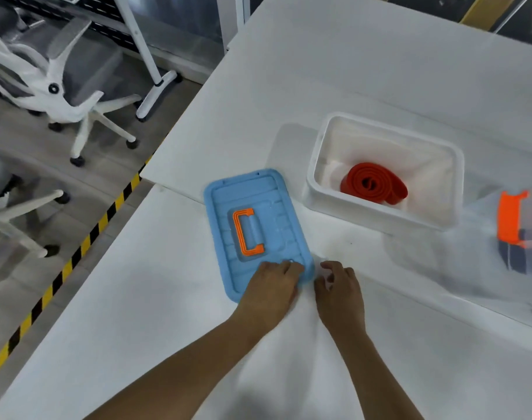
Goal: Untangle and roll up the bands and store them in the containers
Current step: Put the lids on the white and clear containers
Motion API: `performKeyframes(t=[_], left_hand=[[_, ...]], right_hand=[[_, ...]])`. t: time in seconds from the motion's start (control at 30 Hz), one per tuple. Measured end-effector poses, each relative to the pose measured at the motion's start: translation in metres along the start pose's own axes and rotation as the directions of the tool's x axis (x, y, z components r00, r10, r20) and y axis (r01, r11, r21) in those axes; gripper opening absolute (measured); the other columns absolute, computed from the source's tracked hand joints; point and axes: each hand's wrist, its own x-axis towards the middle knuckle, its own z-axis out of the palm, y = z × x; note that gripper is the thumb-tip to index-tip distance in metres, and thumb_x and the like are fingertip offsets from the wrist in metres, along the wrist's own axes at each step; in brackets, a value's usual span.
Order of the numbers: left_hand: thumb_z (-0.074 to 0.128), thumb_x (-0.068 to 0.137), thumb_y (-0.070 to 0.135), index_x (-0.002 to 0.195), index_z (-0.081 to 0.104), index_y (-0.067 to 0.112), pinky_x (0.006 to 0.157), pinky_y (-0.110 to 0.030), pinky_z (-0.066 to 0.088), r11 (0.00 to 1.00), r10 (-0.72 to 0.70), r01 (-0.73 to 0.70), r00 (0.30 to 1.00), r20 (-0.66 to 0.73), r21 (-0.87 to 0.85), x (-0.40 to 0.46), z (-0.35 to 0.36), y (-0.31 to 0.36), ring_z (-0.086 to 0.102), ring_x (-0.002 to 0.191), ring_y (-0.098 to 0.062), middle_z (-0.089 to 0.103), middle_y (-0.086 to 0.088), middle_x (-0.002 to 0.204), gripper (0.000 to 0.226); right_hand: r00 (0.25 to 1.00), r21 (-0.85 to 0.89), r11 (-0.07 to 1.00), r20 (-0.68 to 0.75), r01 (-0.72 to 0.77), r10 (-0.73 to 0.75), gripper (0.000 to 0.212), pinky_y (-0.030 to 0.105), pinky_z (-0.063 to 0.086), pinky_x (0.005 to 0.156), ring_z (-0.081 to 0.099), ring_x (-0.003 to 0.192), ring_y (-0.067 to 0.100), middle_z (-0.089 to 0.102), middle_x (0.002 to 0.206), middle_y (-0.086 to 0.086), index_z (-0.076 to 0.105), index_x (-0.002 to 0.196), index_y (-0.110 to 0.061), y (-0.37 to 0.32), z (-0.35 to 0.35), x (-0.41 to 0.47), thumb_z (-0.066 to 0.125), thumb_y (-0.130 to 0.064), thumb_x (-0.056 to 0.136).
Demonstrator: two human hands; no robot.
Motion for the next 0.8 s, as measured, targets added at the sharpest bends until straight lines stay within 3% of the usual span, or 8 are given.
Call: performKeyframes(t=[0.1,0.2,0.33,0.4,0.47,0.53,0.6,0.8], left_hand=[[0.066,0.082,0.004,0.114,0.067,0.01,0.081,-0.046,0.053,0.994,-0.061,0.067,0.996,-0.069,0.09,0.028,-0.02,-0.031,0.066,0.09,-0.034,0.07,-0.01,0.108,0.033],[0.074,0.075,0.005,0.134,0.059,0.005,0.095,-0.052,0.049,0.973,-0.155,0.166,0.985,-0.077,0.158,0.061,-0.04,-0.071,0.061,0.118,-0.044,0.06,-0.02,0.14,0.062],[0.055,0.101,0.03,0.159,0.025,0.011,0.117,-0.053,0.028,0.894,-0.373,0.349,0.927,0.035,0.281,0.081,-0.049,-0.11,0.026,0.152,-0.041,0.022,-0.017,0.167,0.068],[0.049,0.102,0.037,0.159,0.024,0.014,0.118,-0.052,0.026,0.841,-0.466,0.405,0.879,0.099,0.358,0.074,-0.049,-0.119,0.022,0.152,-0.041,0.019,-0.018,0.168,0.066],[0.056,0.098,0.032,0.151,0.04,0.014,0.112,-0.053,0.032,0.835,-0.47,0.408,0.878,0.094,0.369,0.059,-0.05,-0.119,0.035,0.144,-0.043,0.032,-0.02,0.161,0.059],[0.069,0.086,0.022,0.13,0.061,0.009,0.098,-0.054,0.043,0.841,-0.454,0.42,0.891,0.024,0.342,0.043,-0.051,-0.113,0.056,0.117,-0.045,0.056,-0.023,0.134,0.046],[0.074,0.079,0.014,0.114,0.066,0.006,0.083,-0.051,0.048,0.842,-0.48,0.466,0.877,-0.017,0.272,0.026,-0.053,-0.104,0.06,0.096,-0.043,0.06,-0.023,0.109,0.036],[0.064,0.087,0.002,0.127,0.057,0.006,0.089,-0.054,0.052,0.711,-0.699,0.696,0.715,0.008,-0.096,-0.025,-0.053,-0.084,0.051,0.112,-0.048,0.041,-0.025,0.134,0.041]], right_hand=[[1.0,0.069,0.997,-0.016,0.013,-0.012,0.036,0.03,0.049,0.075,0.06,0.083,0.014,0.059,0.102,-0.001,0.055,0.135,-0.026,-0.002,0.003,-0.013,0.06,-0.02,0.1],[0.969,0.142,0.961,0.034,0.238,-0.245,0.048,0.016,0.045,0.07,0.055,0.075,0.007,0.055,0.099,-0.008,0.058,0.14,-0.035,-0.006,0.012,-0.029,0.059,-0.011,0.099],[0.941,0.01,0.952,0.146,0.306,-0.305,0.045,0.031,0.056,0.08,0.061,0.088,0.014,0.047,0.108,-0.009,0.058,0.143,-0.037,-0.004,0.021,-0.038,0.06,-0.022,0.101],[0.95,-0.04,0.956,0.132,0.291,-0.284,0.047,0.037,0.058,0.08,0.064,0.087,0.022,0.047,0.104,-0.005,0.055,0.146,-0.036,0.0,0.02,-0.042,0.061,-0.025,0.101],[0.958,-0.079,0.958,0.096,0.277,-0.269,0.048,0.038,0.058,0.081,0.064,0.09,0.025,0.053,0.106,0.0,0.054,0.147,-0.033,0.005,0.016,-0.043,0.063,-0.025,0.101],[0.977,-0.107,0.971,0.057,0.211,-0.206,0.045,0.038,0.055,0.088,0.064,0.099,0.028,0.058,0.114,0.005,0.054,0.146,-0.029,0.007,0.012,-0.041,0.062,-0.026,0.101],[0.992,-0.101,0.988,0.036,0.12,-0.117,0.04,0.038,0.054,0.094,0.062,0.108,0.027,0.058,0.122,0.006,0.054,0.142,-0.026,0.007,0.009,-0.04,0.059,-0.029,0.102],[0.992,0.165,0.98,0.09,-0.107,0.093,0.045,0.034,0.052,0.1,0.056,0.125,0.022,0.05,0.139,0.004,0.051,0.145,-0.024,0.0,0.0,-0.041,0.062,-0.028,0.101]])
